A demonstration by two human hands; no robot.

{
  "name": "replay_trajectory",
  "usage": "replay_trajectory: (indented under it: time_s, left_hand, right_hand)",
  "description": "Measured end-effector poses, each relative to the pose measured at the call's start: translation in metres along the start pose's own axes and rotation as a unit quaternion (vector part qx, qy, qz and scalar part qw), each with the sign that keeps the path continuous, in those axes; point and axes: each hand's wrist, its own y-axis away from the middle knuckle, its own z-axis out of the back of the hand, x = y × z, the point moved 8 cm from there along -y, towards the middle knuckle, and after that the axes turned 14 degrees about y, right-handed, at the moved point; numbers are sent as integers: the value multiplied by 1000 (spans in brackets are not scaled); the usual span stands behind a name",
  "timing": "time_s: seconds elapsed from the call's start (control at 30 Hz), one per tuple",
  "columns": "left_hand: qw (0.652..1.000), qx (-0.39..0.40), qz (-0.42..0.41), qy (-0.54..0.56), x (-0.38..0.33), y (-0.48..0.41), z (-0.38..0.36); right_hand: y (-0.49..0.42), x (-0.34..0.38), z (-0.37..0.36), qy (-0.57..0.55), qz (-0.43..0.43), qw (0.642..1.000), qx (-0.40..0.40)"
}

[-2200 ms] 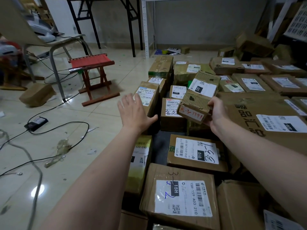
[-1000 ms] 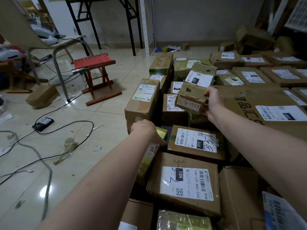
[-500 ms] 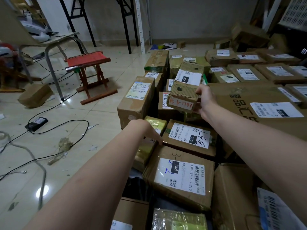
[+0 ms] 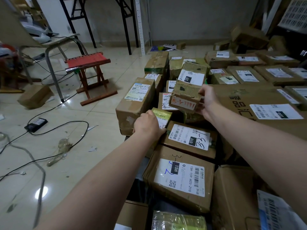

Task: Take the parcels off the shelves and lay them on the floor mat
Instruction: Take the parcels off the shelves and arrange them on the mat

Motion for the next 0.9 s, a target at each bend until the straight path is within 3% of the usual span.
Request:
replay_trajectory:
  time_s: [0.2, 0.37, 0.47, 0.53, 0.63, 0.8, 0.9]
  left_hand:
    - [999, 45, 12, -24, 1, -5, -12]
    - [997, 6, -24, -77, -1, 2, -4]
    - [967, -63, -145, -201, -38, 13, 4]
    - [937, -77, -278, -195, -73, 24, 2]
    - [904, 24, -407, -128, -106, 39, -19]
    - [923, 217, -316, -31, -103, 31, -49]
    - [919, 215, -323, -66, -106, 26, -52]
  right_hand:
    - [-1, -3, 2, -2, -7, 1000, -5]
    - [-3, -6, 1, -2, -12, 1000, 6]
    - [-3, -5, 2, -6, -15, 1000, 2]
    - [-2, -3, 4, -6, -12, 1000, -4]
    - [0, 1, 9, -10, -3, 1000, -15]
    - [4, 4, 22, -17, -3, 1000, -23]
    - [5, 1, 33, -10, -8, 999, -30]
